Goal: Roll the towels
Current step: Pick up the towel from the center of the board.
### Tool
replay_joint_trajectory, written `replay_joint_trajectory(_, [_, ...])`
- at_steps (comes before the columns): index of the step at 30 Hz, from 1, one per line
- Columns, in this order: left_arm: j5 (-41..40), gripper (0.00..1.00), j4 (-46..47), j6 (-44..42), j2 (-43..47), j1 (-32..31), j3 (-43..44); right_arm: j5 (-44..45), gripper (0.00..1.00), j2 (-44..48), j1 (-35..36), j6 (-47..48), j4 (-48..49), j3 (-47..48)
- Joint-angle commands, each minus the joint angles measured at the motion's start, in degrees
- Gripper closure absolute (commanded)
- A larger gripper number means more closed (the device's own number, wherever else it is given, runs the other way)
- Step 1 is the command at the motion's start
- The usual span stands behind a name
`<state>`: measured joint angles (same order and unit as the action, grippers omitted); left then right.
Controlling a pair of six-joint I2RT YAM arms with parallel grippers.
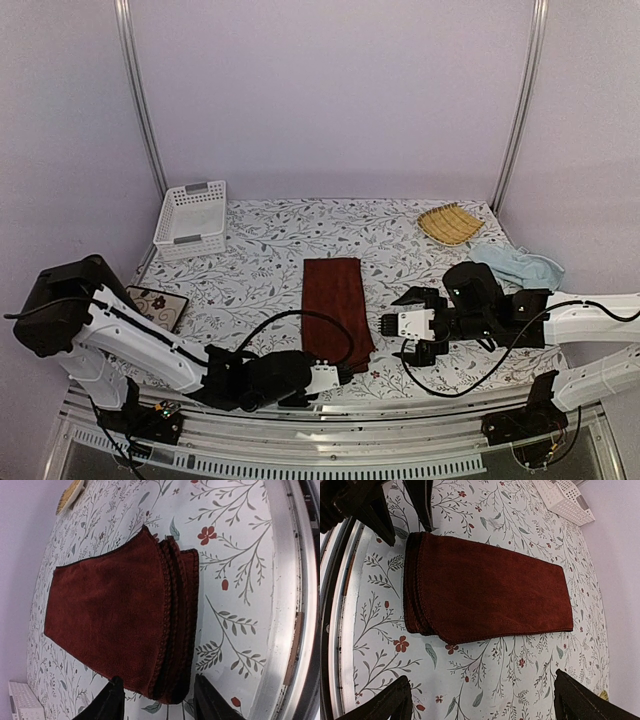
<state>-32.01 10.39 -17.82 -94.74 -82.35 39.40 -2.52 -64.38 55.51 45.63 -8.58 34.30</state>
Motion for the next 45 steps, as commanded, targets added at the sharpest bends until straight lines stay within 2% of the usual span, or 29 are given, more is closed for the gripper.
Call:
replay_joint_trajectory(1, [1.99,0.50,-1.75,-0.52,-3.04,-0.62,0.90,-0.69,0.01,-0.23,0.42,-1.06,-0.39,0.41])
replay_joint_trajectory(11, [3.33,0.50,-4.69,-0.24,-6.37,1.31,2.35,-0.40,0.01,0.39,0.41,-2.22,-1.00,0.27])
replay_joint_trajectory(21, [8.87,0.54,-10.09,0.17,-8.14,4.54,4.24,0.22,0.01,0.30,0.48,-1.68,-1.00,0.86])
replay_joint_trajectory(26, [11.51,0.65,-11.29,0.08,-9.01,5.26,4.97,0.97,0.01,0.68,0.47,-1.12,-0.85,0.94])
replay_joint_trajectory(29, [12.80,0.75,-11.75,0.15,-9.35,5.49,5.19,1.25,0.01,1.07,0.42,-0.84,-0.83,0.85])
replay_joint_trajectory(37, [11.96,0.87,-14.04,0.88,-10.86,7.46,7.28,0.83,0.01,2.60,0.46,0.45,0.01,0.17])
replay_joint_trajectory(40, [11.84,1.00,-14.12,1.01,-10.61,8.53,7.64,-0.26,0.01,2.92,0.43,1.24,0.54,-0.57])
replay_joint_trajectory(45, [11.98,1.00,-14.41,1.43,-8.99,9.38,8.22,-1.18,0.01,3.68,0.43,2.46,2.99,-2.28])
